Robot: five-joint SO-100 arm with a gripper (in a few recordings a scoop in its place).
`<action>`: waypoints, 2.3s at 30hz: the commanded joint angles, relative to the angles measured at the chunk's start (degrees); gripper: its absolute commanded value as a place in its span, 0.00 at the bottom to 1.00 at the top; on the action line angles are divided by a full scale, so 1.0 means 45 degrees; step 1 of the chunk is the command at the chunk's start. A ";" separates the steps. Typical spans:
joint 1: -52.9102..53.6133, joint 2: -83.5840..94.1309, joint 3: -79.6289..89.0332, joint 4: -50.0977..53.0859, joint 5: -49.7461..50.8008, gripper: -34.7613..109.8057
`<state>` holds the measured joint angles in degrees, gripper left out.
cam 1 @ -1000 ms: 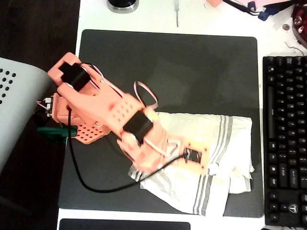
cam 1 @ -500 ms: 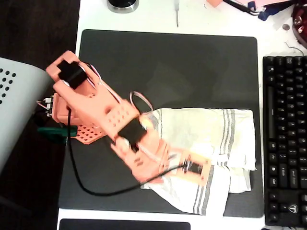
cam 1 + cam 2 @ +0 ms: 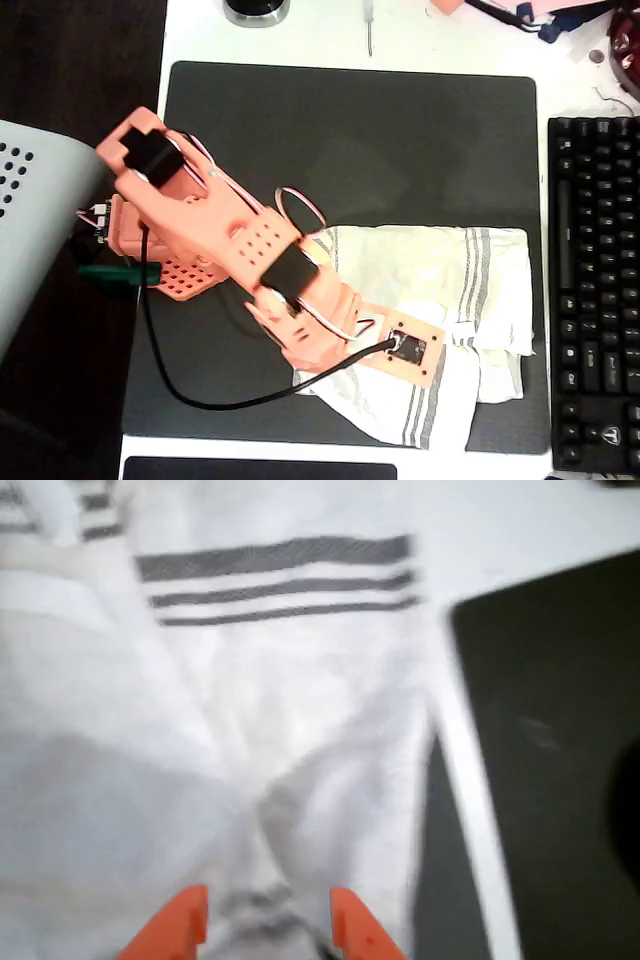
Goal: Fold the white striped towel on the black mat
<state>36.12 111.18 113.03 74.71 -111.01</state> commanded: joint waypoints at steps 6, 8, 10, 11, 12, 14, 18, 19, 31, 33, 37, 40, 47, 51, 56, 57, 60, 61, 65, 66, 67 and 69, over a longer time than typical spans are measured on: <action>-0.2324 0.2324 -0.0586 0.3516 0.1094 0.35; -0.2187 0.2988 -0.0566 0.3711 0.0625 0.36; -0.2051 0.3145 -0.0313 0.3379 0.0332 0.39; -0.2109 0.3105 -0.0098 0.2949 0.0391 0.39; -0.2266 0.2988 0.0098 0.2559 0.0410 0.39; -0.2813 0.2559 0.0098 0.1758 0.0918 0.40; -0.3926 0.0918 -0.1270 0.1172 0.2070 0.42; -0.4082 0.0469 -0.1563 0.0957 0.2246 0.43; -0.1563 -0.4043 -0.4668 0.0840 0.0625 0.48; -0.1113 -0.4727 -0.4844 0.0684 0.0625 0.48; -0.0762 -0.5937 -0.5234 0.0703 0.0957 0.48; -0.1250 -0.6406 -0.4414 0.0176 0.1680 0.48; -0.3320 -0.6660 -0.2383 -0.2285 0.4082 0.40; -0.4258 -0.6543 -0.2090 -0.3047 0.4746 0.34; -0.4961 -0.5996 -0.2207 -0.2852 0.4980 0.24; -0.4980 -0.5879 -0.2305 -0.2695 0.4980 0.24; -0.4727 -0.5488 -0.2832 -0.2090 0.4863 0.24; -0.4551 -0.5313 -0.3223 -0.1680 0.4844 0.24; -0.3398 -0.4961 -0.5684 0.0508 0.4160 0.24; -0.3008 -0.4961 -0.6328 0.0996 0.3887 0.24; -0.2598 -0.4980 -0.6934 0.1465 0.3633 0.24; -0.1797 -0.5078 -0.7871 0.2285 0.3066 0.24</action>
<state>24.70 84.90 83.67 80.42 -94.92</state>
